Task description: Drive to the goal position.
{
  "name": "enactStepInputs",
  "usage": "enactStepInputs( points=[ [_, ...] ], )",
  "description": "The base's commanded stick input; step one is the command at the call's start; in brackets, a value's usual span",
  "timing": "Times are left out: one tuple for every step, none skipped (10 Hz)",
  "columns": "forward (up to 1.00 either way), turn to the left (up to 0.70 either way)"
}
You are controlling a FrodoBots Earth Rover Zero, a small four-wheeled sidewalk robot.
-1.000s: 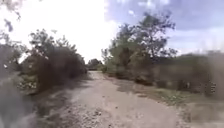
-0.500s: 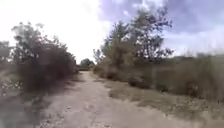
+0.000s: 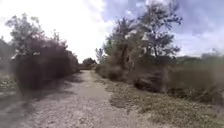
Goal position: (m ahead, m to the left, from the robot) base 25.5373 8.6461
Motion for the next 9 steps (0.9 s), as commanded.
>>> enactStepInputs(
  points=[
    [1.00, 0.00],
    [1.00, 0.00],
    [1.00, 0.00],
    [1.00, 0.00],
    [1.00, 0.00],
    [1.00, 0.00],
    [1.00, 0.00],
    [1.00, 0.00],
    [1.00, 0.00]
  ],
)
